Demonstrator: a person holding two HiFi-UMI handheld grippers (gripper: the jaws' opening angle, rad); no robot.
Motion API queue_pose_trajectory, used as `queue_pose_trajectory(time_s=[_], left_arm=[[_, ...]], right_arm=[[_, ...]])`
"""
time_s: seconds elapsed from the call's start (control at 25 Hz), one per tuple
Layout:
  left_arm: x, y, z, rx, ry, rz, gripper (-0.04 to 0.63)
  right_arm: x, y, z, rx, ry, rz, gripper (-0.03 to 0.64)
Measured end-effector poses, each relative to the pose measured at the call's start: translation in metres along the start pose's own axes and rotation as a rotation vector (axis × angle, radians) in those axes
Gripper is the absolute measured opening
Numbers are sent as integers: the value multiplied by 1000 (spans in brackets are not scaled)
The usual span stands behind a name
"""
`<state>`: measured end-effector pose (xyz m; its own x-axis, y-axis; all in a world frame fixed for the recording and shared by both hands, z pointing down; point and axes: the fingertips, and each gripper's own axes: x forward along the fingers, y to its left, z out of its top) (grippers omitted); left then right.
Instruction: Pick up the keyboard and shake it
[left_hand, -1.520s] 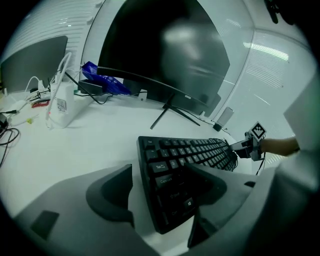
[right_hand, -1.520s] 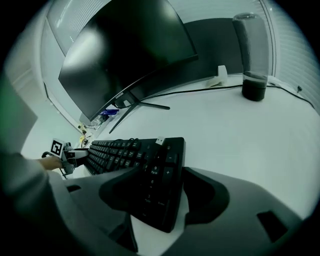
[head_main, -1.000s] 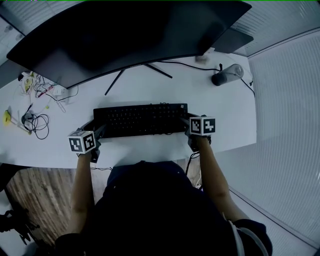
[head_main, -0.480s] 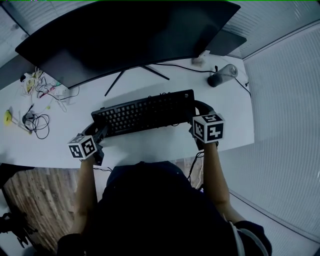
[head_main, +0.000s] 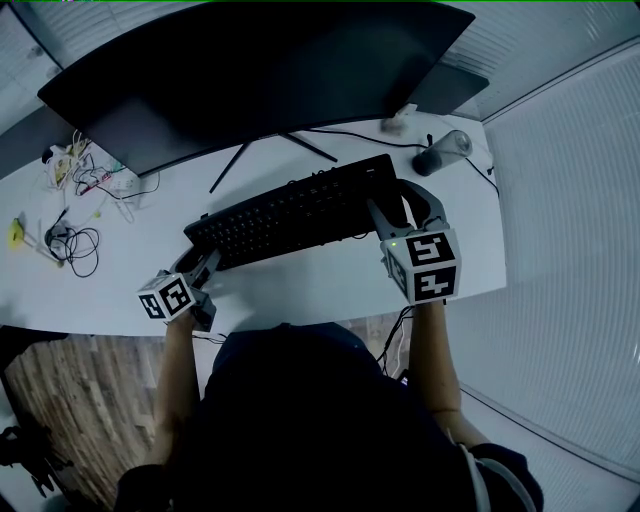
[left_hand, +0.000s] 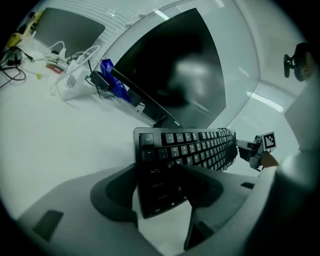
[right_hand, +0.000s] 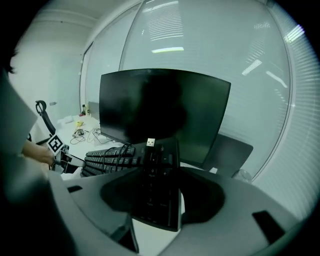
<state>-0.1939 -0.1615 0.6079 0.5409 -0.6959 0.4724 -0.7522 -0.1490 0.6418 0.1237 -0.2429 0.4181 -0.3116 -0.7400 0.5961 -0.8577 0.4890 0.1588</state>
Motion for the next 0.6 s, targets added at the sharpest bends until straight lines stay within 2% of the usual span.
queue_pose_trajectory(time_s=[0.16,0.44,0.6], left_arm=[[-17,-14,27,113,-41,47,264],[-56,-59,91,454,-71,201,264],[-64,-85,110,583,-59,266,264]], right_arm=[[14,-13,-33,184,10,58,241],[53,-6,-109,621,86,242,241],[70,10,-143,807,129,350,241]])
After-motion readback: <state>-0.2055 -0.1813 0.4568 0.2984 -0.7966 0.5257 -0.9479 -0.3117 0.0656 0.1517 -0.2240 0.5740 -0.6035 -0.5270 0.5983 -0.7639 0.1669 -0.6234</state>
